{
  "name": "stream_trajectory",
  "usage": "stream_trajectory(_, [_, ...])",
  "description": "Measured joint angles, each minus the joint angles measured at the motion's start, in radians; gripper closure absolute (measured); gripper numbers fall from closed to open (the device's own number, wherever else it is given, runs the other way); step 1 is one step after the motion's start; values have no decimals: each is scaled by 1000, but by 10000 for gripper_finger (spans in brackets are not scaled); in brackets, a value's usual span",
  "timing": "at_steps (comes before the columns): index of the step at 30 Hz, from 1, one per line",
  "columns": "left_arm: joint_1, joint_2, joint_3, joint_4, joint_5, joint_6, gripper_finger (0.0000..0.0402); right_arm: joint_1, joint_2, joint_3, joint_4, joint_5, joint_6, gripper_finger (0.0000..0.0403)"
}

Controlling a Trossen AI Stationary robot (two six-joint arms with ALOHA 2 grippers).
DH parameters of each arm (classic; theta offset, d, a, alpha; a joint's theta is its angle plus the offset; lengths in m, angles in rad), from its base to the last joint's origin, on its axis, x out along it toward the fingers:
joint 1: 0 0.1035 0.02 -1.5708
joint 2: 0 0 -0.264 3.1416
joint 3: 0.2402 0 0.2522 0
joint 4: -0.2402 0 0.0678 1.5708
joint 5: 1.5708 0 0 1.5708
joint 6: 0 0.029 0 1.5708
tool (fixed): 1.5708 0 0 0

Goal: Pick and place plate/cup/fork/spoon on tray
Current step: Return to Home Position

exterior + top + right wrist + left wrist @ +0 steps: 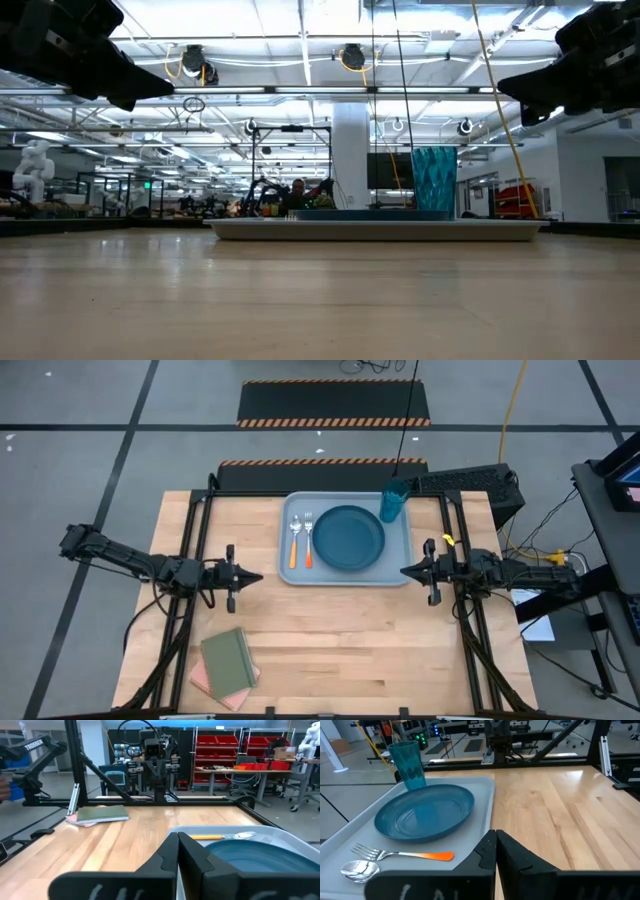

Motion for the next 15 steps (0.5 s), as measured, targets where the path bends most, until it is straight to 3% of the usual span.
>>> stream_trajectory(15, [2, 0, -37, 61, 2, 44, 394, 0, 0, 0, 6, 0, -6, 403])
